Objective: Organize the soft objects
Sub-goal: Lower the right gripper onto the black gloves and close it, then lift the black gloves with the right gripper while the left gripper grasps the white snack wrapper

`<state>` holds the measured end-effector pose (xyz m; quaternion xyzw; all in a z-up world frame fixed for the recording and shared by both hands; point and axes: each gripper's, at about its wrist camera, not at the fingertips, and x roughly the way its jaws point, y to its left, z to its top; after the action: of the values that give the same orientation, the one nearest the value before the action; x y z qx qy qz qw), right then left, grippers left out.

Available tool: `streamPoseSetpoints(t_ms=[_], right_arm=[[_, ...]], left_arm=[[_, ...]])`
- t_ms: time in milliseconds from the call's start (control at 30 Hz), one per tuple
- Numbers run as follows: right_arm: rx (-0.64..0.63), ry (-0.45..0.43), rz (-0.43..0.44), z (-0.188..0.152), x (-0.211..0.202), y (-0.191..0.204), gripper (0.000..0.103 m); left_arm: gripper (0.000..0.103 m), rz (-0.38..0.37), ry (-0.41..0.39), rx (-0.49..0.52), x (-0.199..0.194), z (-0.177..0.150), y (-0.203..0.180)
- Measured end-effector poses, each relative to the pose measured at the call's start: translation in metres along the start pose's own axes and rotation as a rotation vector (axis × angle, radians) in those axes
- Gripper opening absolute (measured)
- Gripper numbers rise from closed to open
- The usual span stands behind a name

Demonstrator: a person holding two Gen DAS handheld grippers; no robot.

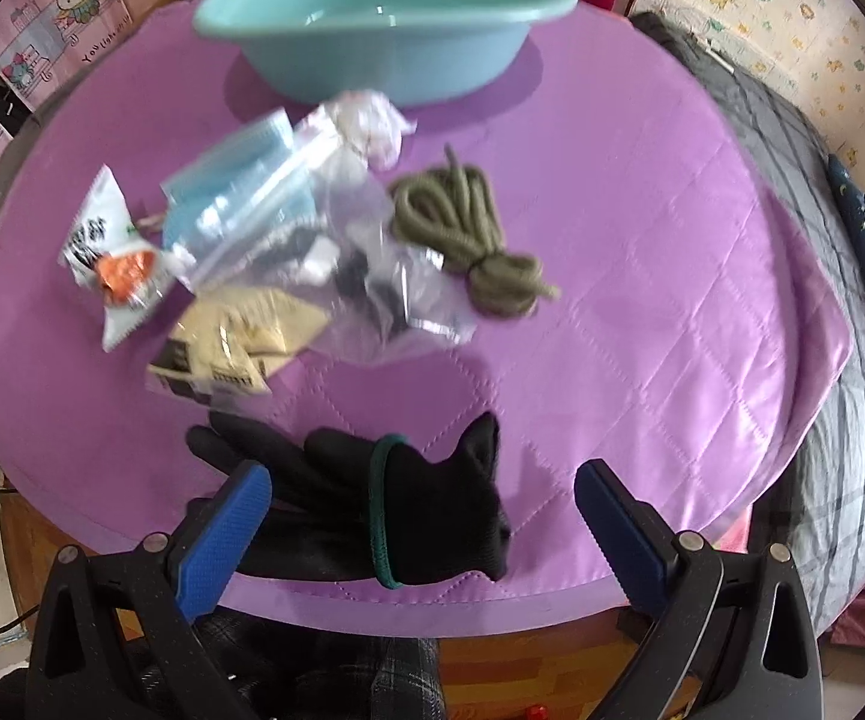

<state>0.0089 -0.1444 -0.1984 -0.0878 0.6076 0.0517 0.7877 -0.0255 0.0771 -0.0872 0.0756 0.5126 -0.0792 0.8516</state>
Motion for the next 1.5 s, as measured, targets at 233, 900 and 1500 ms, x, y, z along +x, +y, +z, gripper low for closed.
streamPoseSetpoints(t_ms=[233, 900, 1500], right_arm=[[0.016, 0.048, -0.011, -0.011, 0.035, 0.003, 0.103], [0.002, 0.084, 0.081, -0.017, -0.005, -0.01, 0.032], [-0.032, -0.026, 0.066, 0.036, -0.067, -0.022, 0.033]], left_arm=[[0.103, -0.03, 0.037, 0.013, 0.013, -0.014, 0.002], [0.103, -0.051, -0.013, 0.016, 0.007, 0.002, -0.001], [0.103, -0.023, 0.045, -0.093, 0.029, 0.004, 0.016]])
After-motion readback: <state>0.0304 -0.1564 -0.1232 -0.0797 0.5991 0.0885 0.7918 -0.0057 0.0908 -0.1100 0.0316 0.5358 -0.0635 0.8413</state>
